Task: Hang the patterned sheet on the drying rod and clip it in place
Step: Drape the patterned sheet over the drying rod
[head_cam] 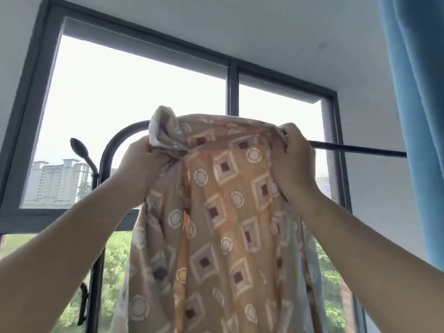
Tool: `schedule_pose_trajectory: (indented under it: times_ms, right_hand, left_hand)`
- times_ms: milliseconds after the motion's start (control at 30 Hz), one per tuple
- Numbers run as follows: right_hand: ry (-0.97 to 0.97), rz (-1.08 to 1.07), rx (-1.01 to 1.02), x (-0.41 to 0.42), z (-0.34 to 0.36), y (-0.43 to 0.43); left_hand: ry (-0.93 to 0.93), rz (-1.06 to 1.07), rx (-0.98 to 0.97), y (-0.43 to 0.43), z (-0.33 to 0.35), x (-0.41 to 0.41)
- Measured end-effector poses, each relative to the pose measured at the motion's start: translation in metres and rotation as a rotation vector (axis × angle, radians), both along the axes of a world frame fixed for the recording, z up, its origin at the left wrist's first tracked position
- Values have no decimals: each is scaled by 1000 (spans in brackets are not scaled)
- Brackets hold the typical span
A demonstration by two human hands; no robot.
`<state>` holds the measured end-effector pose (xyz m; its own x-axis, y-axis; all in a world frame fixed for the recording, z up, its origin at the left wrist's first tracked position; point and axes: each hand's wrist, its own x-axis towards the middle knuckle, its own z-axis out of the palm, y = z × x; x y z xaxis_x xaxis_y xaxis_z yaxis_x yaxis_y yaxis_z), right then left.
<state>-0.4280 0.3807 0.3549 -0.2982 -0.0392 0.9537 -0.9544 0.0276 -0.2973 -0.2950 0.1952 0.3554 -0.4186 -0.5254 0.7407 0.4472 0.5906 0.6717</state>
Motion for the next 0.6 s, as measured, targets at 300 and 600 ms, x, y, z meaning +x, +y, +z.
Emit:
schedule_pose_trajectory:
  times_ms: [300,600]
  right_hand:
    - [-147,99,384,-28,-28,-10]
    - [-246,423,463,-4,-32,-37]
  left_hand:
    - [-487,-300,168,13,-24,1]
    - [-671,-221,173,24,-34,-23]
